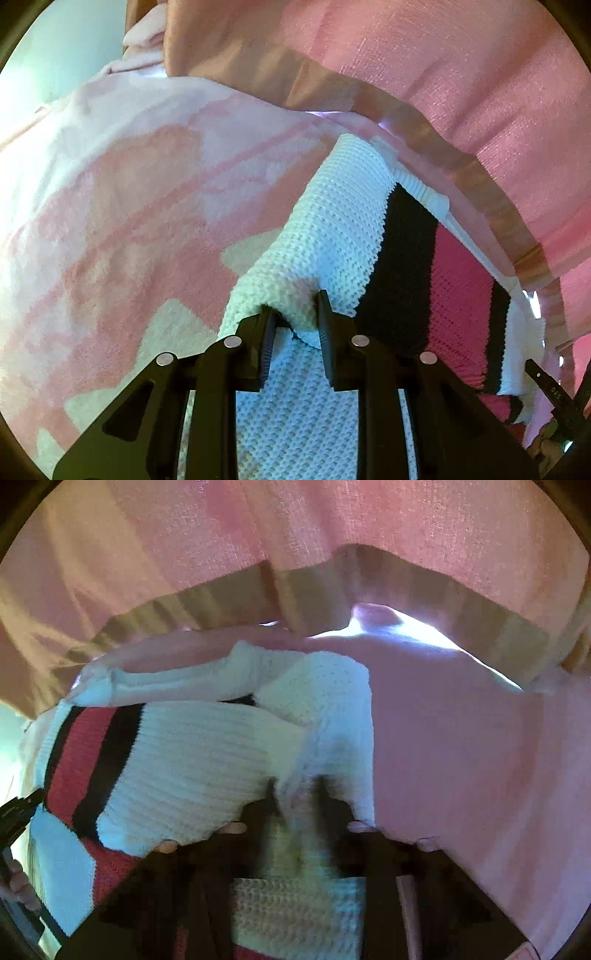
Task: Fold small clothes
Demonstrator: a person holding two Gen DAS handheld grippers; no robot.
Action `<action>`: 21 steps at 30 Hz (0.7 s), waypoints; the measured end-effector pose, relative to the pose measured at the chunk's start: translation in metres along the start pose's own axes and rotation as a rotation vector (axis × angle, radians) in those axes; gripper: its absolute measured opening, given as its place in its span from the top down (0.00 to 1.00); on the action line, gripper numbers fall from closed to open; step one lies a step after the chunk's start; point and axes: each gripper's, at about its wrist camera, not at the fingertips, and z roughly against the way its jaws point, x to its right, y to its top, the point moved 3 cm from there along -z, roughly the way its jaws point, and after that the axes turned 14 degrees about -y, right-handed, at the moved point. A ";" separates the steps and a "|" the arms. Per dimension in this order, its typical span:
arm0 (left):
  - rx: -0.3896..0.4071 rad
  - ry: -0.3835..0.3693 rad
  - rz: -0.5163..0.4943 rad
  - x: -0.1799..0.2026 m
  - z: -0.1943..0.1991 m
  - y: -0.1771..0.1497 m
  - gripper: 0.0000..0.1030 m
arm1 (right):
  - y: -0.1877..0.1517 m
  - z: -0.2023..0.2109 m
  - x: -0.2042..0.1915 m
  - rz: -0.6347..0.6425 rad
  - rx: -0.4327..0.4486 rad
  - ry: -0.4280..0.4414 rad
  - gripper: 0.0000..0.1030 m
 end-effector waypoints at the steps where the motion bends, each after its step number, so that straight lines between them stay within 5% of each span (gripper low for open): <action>1: 0.001 0.003 -0.006 0.001 0.000 0.000 0.79 | 0.006 0.009 0.000 0.010 0.018 0.002 0.89; 5: -0.002 0.004 -0.023 0.000 0.000 0.000 0.79 | 0.009 0.040 0.014 -0.006 0.072 0.010 0.89; 8: -0.003 0.012 -0.039 0.000 -0.002 0.000 0.78 | -0.011 0.004 0.011 0.041 0.007 -0.041 0.88; 11: -0.006 0.017 -0.050 0.000 -0.001 0.000 0.78 | -0.009 0.013 0.003 0.085 0.041 -0.089 0.87; 21: -0.017 0.014 -0.045 0.000 -0.002 0.002 0.78 | -0.016 0.034 0.015 -0.018 -0.006 -0.069 0.78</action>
